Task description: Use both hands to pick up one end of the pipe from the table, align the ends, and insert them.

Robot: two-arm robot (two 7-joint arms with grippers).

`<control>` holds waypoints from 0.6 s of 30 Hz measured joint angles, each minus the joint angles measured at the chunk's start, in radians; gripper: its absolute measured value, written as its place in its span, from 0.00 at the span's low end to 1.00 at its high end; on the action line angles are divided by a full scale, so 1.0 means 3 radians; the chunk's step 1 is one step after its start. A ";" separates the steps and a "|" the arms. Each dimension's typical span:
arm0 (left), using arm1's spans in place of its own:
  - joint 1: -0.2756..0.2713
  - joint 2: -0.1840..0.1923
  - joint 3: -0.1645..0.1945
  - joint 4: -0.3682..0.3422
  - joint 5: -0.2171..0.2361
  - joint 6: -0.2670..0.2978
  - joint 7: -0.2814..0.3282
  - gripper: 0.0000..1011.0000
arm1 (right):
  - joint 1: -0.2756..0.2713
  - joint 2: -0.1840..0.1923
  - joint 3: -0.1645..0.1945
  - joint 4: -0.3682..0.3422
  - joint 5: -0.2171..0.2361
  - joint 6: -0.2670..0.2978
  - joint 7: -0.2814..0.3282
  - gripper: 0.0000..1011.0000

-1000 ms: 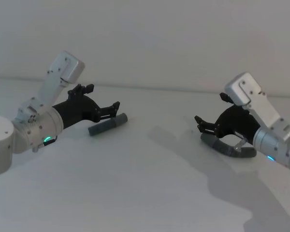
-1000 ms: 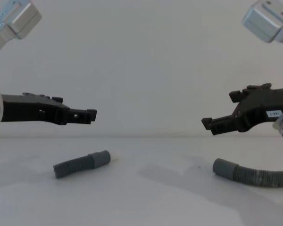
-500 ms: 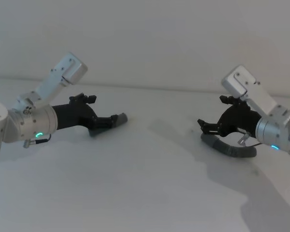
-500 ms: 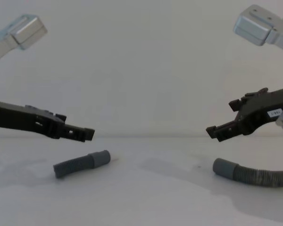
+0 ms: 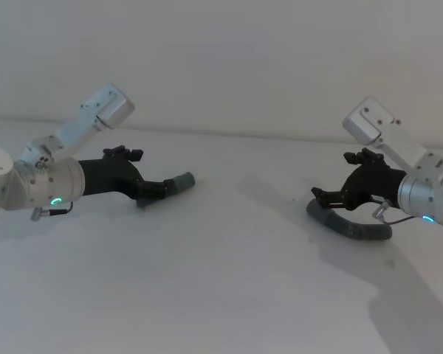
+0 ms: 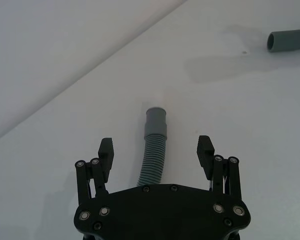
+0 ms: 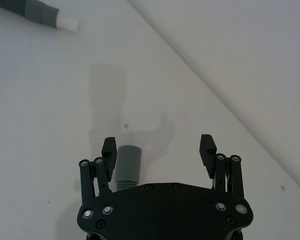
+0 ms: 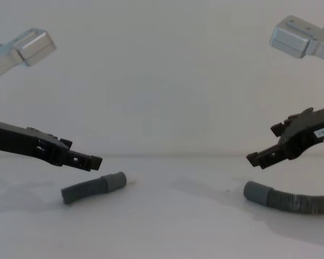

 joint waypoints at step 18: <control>0.0005 -0.0076 0.0008 0.0106 0.0026 -0.0045 0.0092 0.99 | 0.0049 0.0001 -0.0008 0.0102 -0.0039 0.0099 0.0024 0.99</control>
